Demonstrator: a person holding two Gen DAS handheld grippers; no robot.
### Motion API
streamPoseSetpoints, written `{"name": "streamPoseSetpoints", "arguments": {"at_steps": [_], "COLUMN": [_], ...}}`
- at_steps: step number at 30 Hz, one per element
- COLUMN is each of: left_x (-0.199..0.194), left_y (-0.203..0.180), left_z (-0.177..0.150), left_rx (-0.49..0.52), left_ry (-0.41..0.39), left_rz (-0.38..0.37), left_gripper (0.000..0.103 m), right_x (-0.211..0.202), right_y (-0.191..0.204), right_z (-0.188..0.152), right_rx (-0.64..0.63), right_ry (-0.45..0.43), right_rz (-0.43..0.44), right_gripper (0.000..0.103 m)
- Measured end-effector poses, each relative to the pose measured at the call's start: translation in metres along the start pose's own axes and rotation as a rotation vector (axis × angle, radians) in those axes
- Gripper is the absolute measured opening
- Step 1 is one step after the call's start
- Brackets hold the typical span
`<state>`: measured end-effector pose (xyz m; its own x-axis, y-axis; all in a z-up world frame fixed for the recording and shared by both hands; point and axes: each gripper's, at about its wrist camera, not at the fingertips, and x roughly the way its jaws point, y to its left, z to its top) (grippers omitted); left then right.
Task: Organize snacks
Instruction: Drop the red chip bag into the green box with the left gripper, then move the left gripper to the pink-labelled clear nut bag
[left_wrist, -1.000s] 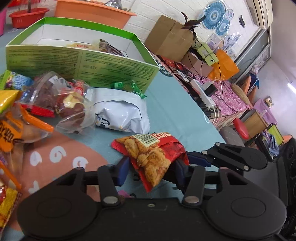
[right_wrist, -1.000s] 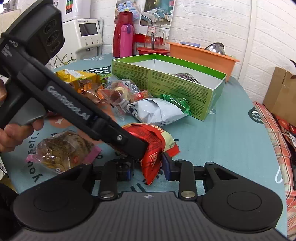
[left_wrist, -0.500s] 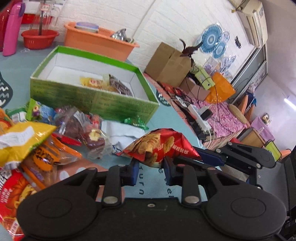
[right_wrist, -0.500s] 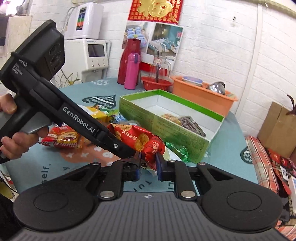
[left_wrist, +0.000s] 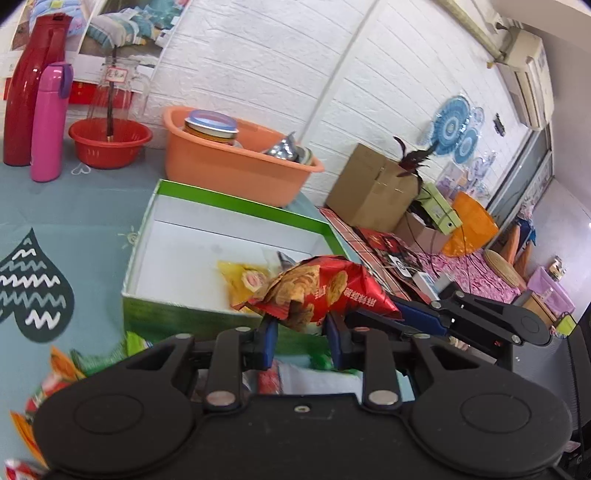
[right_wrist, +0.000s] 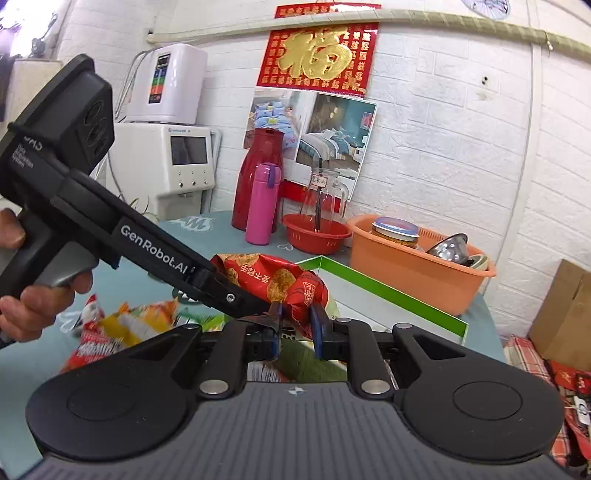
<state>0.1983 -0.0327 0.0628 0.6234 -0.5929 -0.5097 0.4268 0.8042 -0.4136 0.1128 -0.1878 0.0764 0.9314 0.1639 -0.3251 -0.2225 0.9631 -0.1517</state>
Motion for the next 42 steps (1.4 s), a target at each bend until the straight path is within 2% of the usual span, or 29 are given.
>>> {"name": "streamPoseSetpoints", "arguments": {"at_steps": [5, 12, 14, 15, 16, 17, 18, 20, 25, 32, 38, 42], "left_x": [0.015, 0.048, 0.057, 0.06, 0.061, 0.06, 0.057, 0.048, 0.029, -0.027, -0.068, -0.079], "left_y": [0.021, 0.047, 0.051, 0.052, 0.054, 0.055, 0.056, 0.056, 0.04, 0.002, -0.008, -0.007], "left_z": [0.015, 0.025, 0.025, 0.025, 0.024, 0.022, 0.02, 0.018, 0.022, 0.015, -0.027, -0.06], "left_rx": [-0.003, -0.015, -0.004, 0.001, 0.006, 0.01, 0.008, -0.012, 0.0, 0.048, 0.018, -0.024], "left_ry": [-0.005, 0.038, 0.044, 0.045, 0.045, 0.033, 0.015, -0.009, -0.029, -0.096, -0.123, -0.099], "left_rz": [0.041, 0.084, 0.123, 0.156, 0.188, 0.206, 0.206, 0.165, 0.146, 0.141, 0.166, 0.123], "left_gripper": [0.057, 0.058, 0.08, 0.098, 0.103, 0.103, 0.103, 0.103, 0.103, 0.103, 0.103, 0.103], "right_x": [0.037, 0.079, 0.091, 0.097, 0.102, 0.104, 0.105, 0.099, 0.078, 0.012, -0.055, -0.077], "right_y": [-0.007, -0.015, -0.017, -0.016, -0.015, -0.014, -0.014, -0.017, -0.018, -0.003, 0.021, 0.038], "right_z": [0.004, -0.005, -0.011, -0.014, -0.016, -0.018, -0.02, -0.024, -0.021, -0.004, -0.02, -0.041], "right_rx": [0.018, 0.052, 0.06, 0.056, 0.048, 0.037, 0.024, 0.022, 0.028, 0.02, 0.019, 0.037], "right_ry": [0.003, 0.046, 0.072, 0.093, 0.105, 0.116, 0.126, 0.106, 0.084, 0.024, -0.016, 0.006], "right_rz": [0.012, 0.021, 0.024, 0.028, 0.021, 0.0, -0.023, -0.027, -0.041, -0.049, -0.003, 0.065], "right_gripper": [0.029, 0.029, 0.033, 0.034, 0.04, 0.051, 0.058, 0.101, 0.103, 0.103, 0.103, 0.103]}}
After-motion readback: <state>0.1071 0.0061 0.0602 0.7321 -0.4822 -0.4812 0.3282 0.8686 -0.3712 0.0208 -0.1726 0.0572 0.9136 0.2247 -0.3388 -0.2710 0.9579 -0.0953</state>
